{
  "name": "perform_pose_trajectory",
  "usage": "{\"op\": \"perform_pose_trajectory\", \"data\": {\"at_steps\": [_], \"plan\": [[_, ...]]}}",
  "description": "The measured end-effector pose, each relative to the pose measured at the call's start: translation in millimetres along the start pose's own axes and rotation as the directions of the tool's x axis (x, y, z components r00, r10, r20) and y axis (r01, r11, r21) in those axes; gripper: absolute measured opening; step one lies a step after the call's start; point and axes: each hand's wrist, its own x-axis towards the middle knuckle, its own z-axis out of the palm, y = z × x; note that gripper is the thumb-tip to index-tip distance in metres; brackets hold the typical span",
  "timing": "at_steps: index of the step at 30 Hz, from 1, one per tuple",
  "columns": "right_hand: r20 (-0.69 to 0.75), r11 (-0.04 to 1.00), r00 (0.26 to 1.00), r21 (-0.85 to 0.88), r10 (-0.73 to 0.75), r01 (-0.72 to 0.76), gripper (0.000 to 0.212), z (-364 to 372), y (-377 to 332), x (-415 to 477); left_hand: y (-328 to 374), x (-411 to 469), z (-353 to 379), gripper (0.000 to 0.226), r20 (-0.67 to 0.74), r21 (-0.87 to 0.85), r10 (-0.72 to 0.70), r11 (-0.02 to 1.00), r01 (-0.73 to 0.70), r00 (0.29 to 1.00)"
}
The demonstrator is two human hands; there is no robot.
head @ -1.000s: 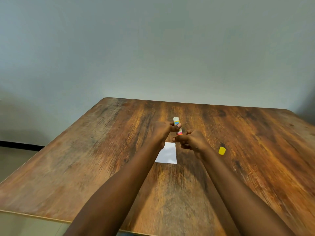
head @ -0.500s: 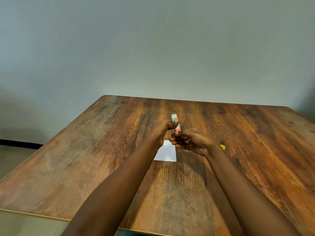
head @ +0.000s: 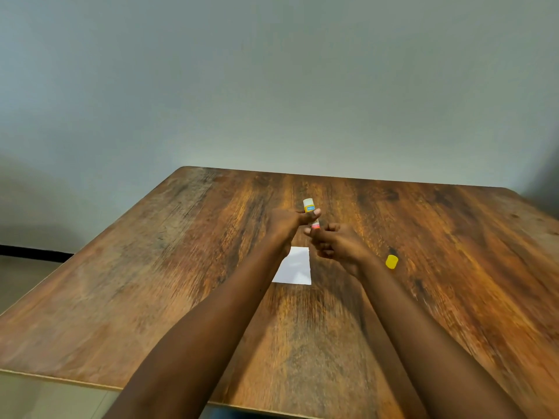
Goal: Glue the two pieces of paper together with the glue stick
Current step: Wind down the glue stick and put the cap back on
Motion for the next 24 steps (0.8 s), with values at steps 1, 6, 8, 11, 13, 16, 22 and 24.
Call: {"op": "perform_pose_trajectory", "data": {"at_steps": [1,6,8,11,13,16,22,24], "plan": [[0.064,0.994,0.997,0.092,0.049,-0.055,0.018,-3.6,-0.4,0.1,-0.2,0.1,-1.1,0.035,0.004,0.014,-0.015,1.000,0.015,1.000],[0.170,0.957,0.975,0.224,0.146,-0.183,0.011,-12.9,1.6,3.3,-5.8,2.6,-2.2,0.037,-0.005,0.084,-0.023,0.996,0.023,1.000],[0.149,0.971,0.981,0.183,0.125,-0.152,0.011,-15.1,2.7,3.3,-7.2,1.4,-2.4,0.037,-0.004,0.081,-0.018,0.997,0.019,1.000],[0.102,0.992,0.992,0.098,0.069,-0.079,0.007,-14.2,5.2,3.3,-9.5,-0.2,-1.2,0.036,-0.006,0.063,-0.006,0.998,0.006,1.000],[0.052,0.998,0.998,0.051,0.033,-0.036,0.005,-11.0,7.7,2.6,-10.6,-0.9,1.2,0.036,-0.027,0.075,0.008,0.997,-0.006,1.000],[-0.047,1.000,0.999,-0.009,-0.010,0.009,0.014,-6.9,10.0,1.8,-13.2,0.8,5.6,0.037,-0.069,0.143,0.040,0.989,-0.029,0.997],[-0.196,0.991,0.978,-0.122,-0.074,0.050,0.024,2.9,11.6,1.9,-15.1,1.3,13.3,0.041,-0.092,0.148,0.042,0.989,-0.028,0.995],[-0.109,0.999,0.993,-0.044,-0.034,0.029,0.022,-0.4,10.7,-2.0,-14.1,3.3,11.6,0.039,-0.089,0.120,0.029,0.993,-0.018,0.996]]}}
